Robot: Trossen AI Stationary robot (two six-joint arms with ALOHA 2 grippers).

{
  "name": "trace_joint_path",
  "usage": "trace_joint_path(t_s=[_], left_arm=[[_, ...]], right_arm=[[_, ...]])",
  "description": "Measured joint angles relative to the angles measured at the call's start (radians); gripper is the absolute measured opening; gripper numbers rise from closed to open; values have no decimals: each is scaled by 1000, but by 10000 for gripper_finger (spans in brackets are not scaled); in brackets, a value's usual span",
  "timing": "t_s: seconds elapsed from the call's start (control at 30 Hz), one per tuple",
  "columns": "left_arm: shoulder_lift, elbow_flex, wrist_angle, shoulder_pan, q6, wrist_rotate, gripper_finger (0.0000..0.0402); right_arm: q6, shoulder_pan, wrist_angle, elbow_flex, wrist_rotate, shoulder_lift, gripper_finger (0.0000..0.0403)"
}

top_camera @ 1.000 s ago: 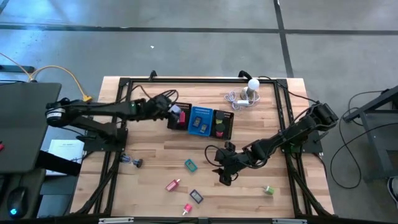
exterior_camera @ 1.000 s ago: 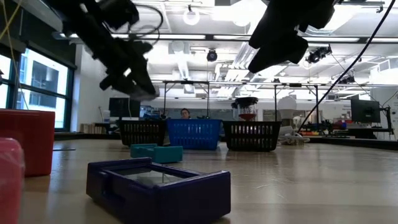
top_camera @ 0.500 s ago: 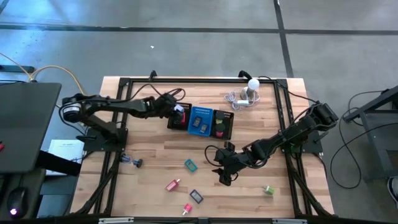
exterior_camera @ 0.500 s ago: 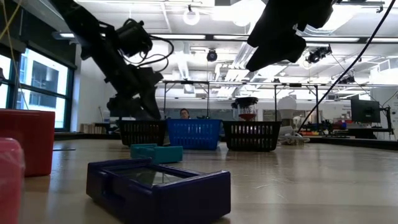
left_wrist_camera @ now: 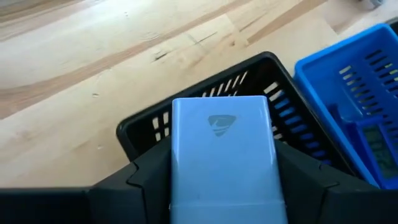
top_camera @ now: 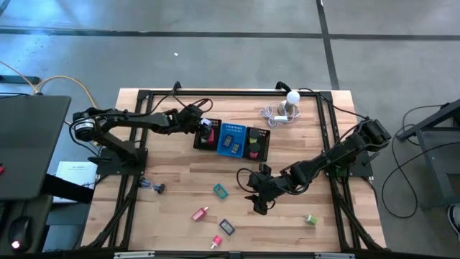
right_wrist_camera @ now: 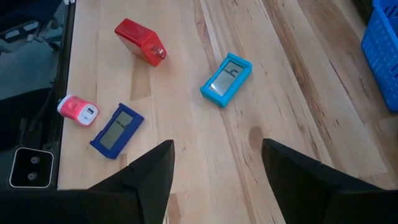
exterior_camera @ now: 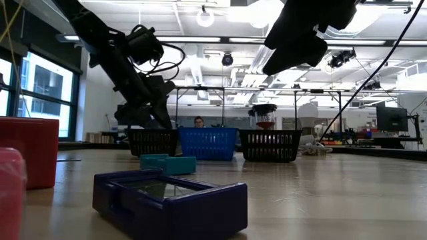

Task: Pick & Place Office items
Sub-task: Put the light blue charger adapter into the left black bin

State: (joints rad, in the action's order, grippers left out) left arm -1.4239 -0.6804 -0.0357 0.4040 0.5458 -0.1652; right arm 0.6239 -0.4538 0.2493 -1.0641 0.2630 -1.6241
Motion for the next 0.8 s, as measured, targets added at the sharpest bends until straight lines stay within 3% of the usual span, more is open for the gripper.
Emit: trace_joint_path(t_s=[0.8], left_arm=[[0, 0, 7, 17, 28, 89, 224]], right_arm=[[0, 0, -21, -1, 0, 0, 231]])
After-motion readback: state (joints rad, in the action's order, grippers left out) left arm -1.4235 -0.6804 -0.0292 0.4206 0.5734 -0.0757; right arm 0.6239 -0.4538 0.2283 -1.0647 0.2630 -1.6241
